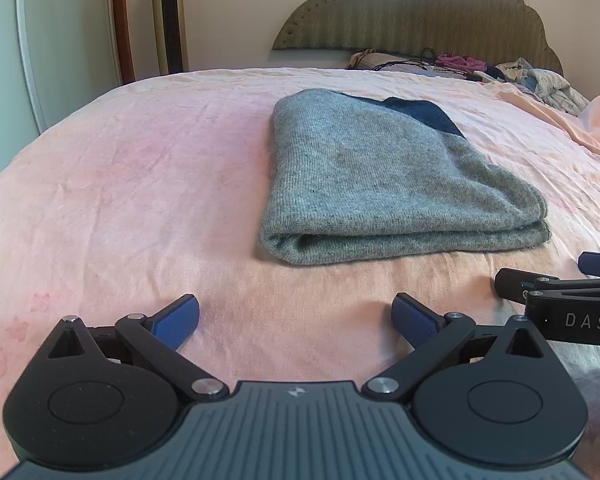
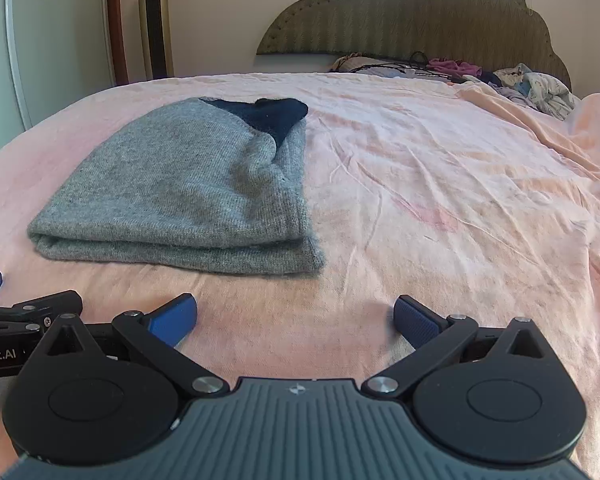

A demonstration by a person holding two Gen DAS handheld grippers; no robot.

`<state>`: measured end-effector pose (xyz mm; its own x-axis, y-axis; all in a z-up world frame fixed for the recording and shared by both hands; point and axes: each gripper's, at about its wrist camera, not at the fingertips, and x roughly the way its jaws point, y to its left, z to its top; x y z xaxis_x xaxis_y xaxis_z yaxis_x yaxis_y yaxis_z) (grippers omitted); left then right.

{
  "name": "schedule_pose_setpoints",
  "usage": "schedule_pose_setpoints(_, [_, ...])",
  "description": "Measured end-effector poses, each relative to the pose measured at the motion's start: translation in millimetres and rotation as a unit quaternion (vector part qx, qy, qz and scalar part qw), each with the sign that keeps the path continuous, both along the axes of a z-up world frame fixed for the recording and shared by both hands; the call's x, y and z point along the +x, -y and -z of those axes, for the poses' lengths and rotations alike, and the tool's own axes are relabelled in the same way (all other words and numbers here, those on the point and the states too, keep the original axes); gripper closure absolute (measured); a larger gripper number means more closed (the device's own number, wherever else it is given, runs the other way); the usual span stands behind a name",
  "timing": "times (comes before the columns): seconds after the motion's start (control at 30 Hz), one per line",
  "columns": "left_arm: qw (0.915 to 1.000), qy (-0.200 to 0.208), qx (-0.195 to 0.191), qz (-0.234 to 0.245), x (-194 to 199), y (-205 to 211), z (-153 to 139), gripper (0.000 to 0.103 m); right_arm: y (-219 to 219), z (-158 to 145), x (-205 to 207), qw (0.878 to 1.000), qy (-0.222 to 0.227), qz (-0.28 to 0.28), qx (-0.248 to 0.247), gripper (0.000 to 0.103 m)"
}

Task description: Fold small clothes

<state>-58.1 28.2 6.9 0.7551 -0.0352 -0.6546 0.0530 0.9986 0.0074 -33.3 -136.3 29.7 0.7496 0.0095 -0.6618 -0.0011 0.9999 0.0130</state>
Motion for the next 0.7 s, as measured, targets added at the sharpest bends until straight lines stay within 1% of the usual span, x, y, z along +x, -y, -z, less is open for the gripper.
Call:
schedule_pose_setpoints(0.23, [1.0, 0.0, -0.004, 0.0, 0.3, -0.6, -0.3, 0.0, -0.2, 0.0, -0.1, 1.0, 0.0, 0.001, 0.0, 0.0])
schedule_pose_setpoints(0.53, [0.9997, 0.003, -0.025, 0.0, -1.9, -7.5, -1.8, 0.0, -0.5, 0.1, 0.3, 1.0, 0.0, 0.001, 0.0, 0.0])
schedule_pose_setpoints(0.7, [0.9999, -0.002, -0.01, 0.002, -0.8, -3.2, -2.0, 0.0, -0.5, 0.1, 0.3, 1.0, 0.0, 0.001, 0.0, 0.0])
